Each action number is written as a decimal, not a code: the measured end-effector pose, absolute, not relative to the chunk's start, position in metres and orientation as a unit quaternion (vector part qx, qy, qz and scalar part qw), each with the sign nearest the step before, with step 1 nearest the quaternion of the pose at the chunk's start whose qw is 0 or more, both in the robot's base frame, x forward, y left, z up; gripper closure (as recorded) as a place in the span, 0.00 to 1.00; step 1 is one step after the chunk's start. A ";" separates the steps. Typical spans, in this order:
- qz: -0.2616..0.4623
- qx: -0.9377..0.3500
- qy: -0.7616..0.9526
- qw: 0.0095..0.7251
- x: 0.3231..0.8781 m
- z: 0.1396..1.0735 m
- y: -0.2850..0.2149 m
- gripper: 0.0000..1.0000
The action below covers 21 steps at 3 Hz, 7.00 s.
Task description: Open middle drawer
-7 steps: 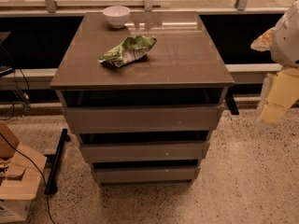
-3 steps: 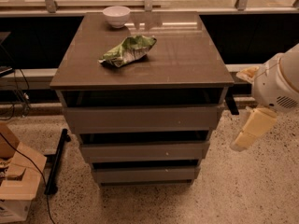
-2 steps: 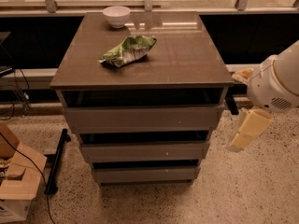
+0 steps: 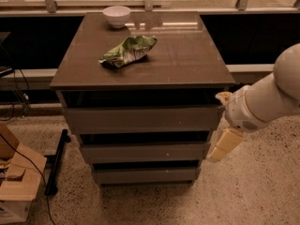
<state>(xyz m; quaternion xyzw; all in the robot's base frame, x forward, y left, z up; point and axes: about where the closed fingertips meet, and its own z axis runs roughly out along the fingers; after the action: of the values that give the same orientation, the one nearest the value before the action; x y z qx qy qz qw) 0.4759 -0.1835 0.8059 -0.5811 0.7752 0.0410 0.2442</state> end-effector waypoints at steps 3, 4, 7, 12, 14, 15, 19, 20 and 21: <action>0.108 -0.540 0.786 0.280 0.511 0.705 -0.193 0.00; 0.113 -0.541 0.785 0.281 0.513 0.684 -0.183 0.00; 0.138 -0.517 0.786 0.309 0.544 0.576 -0.157 0.00; 0.203 -0.466 0.817 0.274 0.638 0.435 -0.149 0.00; 0.215 -0.481 0.818 0.228 0.615 0.422 -0.155 0.40; 0.215 -0.481 0.818 0.228 0.615 0.426 -0.155 0.62; 0.215 -0.517 0.814 0.154 0.580 0.418 -0.152 0.00; 0.230 -0.522 0.814 0.112 0.552 0.411 -0.154 0.00; 0.230 -0.522 0.814 0.111 0.552 0.418 -0.154 0.09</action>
Offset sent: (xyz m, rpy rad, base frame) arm 0.0559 -0.0263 -0.1490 0.2558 0.0386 -0.0862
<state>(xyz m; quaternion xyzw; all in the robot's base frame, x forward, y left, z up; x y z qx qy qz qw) 0.5522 -0.1538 0.4176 -0.5220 0.8139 0.2295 0.1115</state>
